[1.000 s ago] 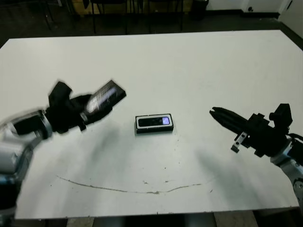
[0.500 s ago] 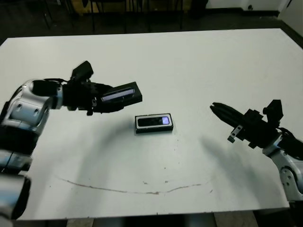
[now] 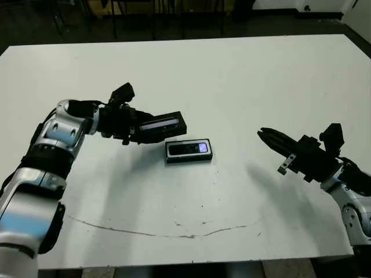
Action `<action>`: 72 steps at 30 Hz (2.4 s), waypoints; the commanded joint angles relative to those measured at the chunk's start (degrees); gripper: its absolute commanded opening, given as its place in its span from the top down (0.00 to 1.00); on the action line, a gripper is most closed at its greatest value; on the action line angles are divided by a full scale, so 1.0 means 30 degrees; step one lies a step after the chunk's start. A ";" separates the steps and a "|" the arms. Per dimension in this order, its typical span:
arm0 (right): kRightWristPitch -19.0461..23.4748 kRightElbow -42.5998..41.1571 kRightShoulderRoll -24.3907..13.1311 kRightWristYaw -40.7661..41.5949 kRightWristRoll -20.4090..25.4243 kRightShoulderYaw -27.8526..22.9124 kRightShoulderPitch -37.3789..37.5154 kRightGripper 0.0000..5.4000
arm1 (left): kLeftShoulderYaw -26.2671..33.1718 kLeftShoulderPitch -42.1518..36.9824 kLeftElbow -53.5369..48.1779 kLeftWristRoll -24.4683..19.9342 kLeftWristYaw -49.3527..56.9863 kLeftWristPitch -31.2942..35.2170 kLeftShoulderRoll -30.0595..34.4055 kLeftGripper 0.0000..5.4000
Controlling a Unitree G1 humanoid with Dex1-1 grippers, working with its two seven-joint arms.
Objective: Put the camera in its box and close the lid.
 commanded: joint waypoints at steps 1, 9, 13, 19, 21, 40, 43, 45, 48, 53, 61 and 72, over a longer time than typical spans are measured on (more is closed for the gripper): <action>-0.0164 0.0402 -0.0048 0.0237 -0.0217 0.0015 0.0074 1.00 | -0.0293 -0.0265 0.0909 0.0457 -0.0753 -0.0139 -0.0146 0.49; -0.0693 0.0753 -0.0008 0.0814 -0.0133 -0.0057 0.0119 1.00 | -0.0128 -0.0438 0.1923 0.0622 -0.1140 -0.0379 -0.0405 0.49; -0.0791 0.0717 0.0004 0.0928 -0.0051 -0.0070 0.0152 1.00 | -0.0462 -0.0107 0.1699 0.1070 -0.0807 -0.0701 -0.0682 0.49; -0.0938 0.1140 0.0026 0.1165 0.0004 -0.0124 0.0101 1.00 | -0.0848 0.0371 0.1116 0.1293 -0.0993 -0.0072 -0.1059 0.49; -0.0811 0.1045 -0.0016 0.1132 0.0046 -0.0140 0.0148 1.00 | -0.0938 0.0565 0.0754 0.1294 -0.1026 0.0151 -0.1100 0.49; -0.0424 0.0310 -0.0159 0.0710 -0.0311 -0.0009 0.0416 1.00 | -0.1910 0.2675 -0.2260 0.0800 -0.1536 0.1855 -0.1091 0.49; -0.0616 0.0502 -0.0063 0.0789 -0.0282 -0.0064 0.0429 1.00 | -0.2068 0.2788 -0.1774 0.1160 -0.0795 0.1553 -0.1348 0.49; -0.0506 0.0484 -0.0087 0.0708 -0.0305 -0.0073 0.0451 1.00 | -0.2202 0.2778 -0.1330 0.1396 -0.0407 0.1172 -0.1586 0.49; -0.0391 0.0432 -0.0108 0.0737 -0.0142 -0.0147 0.0508 1.00 | -0.2739 0.2539 -0.0677 0.2090 0.0238 0.0741 -0.1968 0.49; -0.1127 0.0935 -0.0081 0.1213 -0.0158 -0.0200 0.0382 1.00 | -0.3492 0.1925 0.0890 0.3075 0.0981 -0.0445 -0.2758 0.49; -0.0049 -0.0084 -0.0336 0.0563 -0.0164 -0.0349 0.0765 1.00 | -0.4095 0.1058 0.2575 0.3849 0.1055 -0.1809 -0.3615 0.49; -0.0883 0.0542 -0.0106 0.1034 -0.0241 -0.0290 0.0791 1.00 | -0.5109 -0.0862 0.2971 0.4460 -0.0027 -0.0183 -0.4569 0.49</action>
